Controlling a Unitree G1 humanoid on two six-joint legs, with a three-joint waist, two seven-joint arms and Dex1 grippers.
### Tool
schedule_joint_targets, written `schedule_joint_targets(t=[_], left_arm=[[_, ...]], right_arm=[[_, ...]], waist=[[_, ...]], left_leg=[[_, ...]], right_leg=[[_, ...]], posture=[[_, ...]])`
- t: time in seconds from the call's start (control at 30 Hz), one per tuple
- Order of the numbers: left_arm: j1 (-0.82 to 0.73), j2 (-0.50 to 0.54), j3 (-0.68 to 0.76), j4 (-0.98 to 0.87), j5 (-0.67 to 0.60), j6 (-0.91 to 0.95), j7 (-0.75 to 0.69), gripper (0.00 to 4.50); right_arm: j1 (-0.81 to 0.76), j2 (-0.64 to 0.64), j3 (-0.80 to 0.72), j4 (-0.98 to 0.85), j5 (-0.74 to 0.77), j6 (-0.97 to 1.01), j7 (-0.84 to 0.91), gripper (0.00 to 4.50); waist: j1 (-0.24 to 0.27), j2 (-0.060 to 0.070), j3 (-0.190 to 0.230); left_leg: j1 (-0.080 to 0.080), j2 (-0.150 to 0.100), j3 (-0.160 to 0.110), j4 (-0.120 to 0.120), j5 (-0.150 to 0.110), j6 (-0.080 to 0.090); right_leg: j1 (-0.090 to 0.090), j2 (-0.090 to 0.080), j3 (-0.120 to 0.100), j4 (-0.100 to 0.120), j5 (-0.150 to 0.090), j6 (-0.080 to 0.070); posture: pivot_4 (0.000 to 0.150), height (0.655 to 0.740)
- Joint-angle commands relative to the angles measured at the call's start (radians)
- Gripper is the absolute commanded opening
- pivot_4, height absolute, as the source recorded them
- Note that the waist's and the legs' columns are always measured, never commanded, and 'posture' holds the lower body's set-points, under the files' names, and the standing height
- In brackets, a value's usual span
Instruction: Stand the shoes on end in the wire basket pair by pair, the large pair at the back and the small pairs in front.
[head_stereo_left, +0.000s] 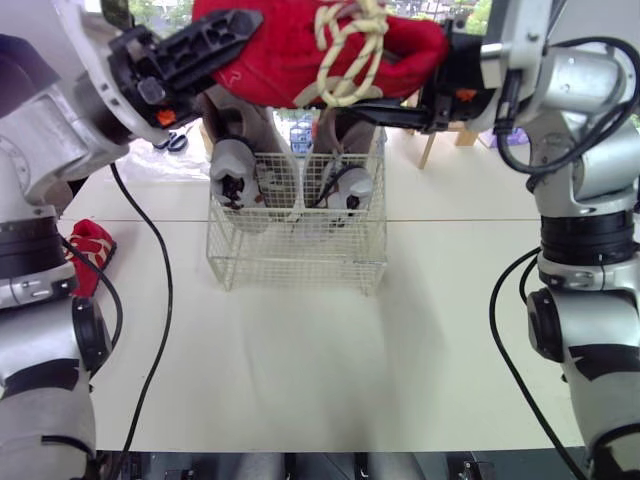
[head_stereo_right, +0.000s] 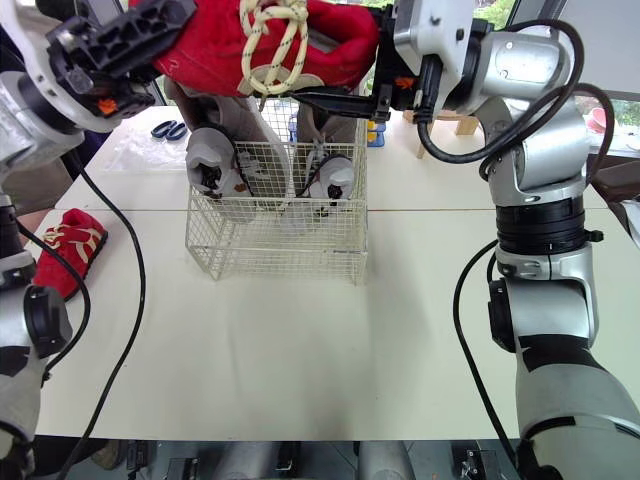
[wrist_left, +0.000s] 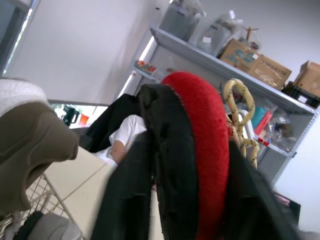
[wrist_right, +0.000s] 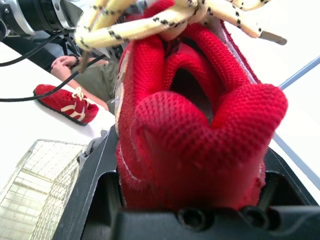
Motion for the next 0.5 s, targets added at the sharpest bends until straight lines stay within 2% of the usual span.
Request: schedule_joint_targets(t=[0.03, 0.1, 0.27, 0.37, 0.5], left_arm=[[-0.027, -0.008, 0.065, -0.019, -0.015, -0.008, 0.017, 0.23], [-0.020, -0.018, 0.086, -0.024, -0.028, -0.020, 0.047, 0.23], [0.096, -0.115, 0.238, -0.151, -0.149, -0.173, 0.247, 0.23], [0.162, -0.206, 0.284, -0.277, -0.193, -0.284, 0.346, 0.23], [0.214, -0.376, 0.277, -0.407, -0.161, -0.446, 0.401, 0.23]], right_arm=[[-0.014, 0.000, -0.017, -0.044, 0.009, -0.011, 0.001, 2.13], [-0.007, -0.001, -0.019, -0.042, 0.004, -0.007, -0.005, 2.13], [0.084, 0.022, -0.154, -0.024, 0.129, 0.198, -0.161, 4.47], [0.156, 0.096, -0.265, -0.055, 0.274, 0.339, -0.314, 4.47], [0.223, 0.408, -0.424, -0.156, 0.715, 0.513, -0.707, 4.47]], waist=[[0.000, 0.000, 0.000], [0.000, 0.000, 0.000], [0.002, 0.000, 0.000], [0.004, -0.001, 0.000], [0.004, -0.001, 0.000]], left_leg=[[0.000, 0.000, 0.000, 0.000, 0.000, 0.000], [0.000, 0.000, 0.000, 0.000, 0.000, 0.000], [0.000, 0.000, 0.000, 0.000, 0.000, -0.001], [-0.001, 0.000, -0.001, 0.000, 0.000, -0.001], [-0.002, -0.001, -0.001, -0.001, 0.000, -0.002]], right_leg=[[0.000, 0.000, 0.000, 0.000, 0.000, 0.000], [0.000, 0.000, 0.000, 0.000, 0.000, 0.000], [0.000, -0.002, 0.000, 0.000, 0.000, 0.000], [-0.001, -0.007, 0.000, 0.000, 0.000, 0.000], [-0.001, -0.007, 0.000, 0.000, 0.001, -0.001]], posture=[[0.150, 0.7400], [0.150, 0.7400], [0.150, 0.7400], [0.150, 0.7400], [0.150, 0.7400]])
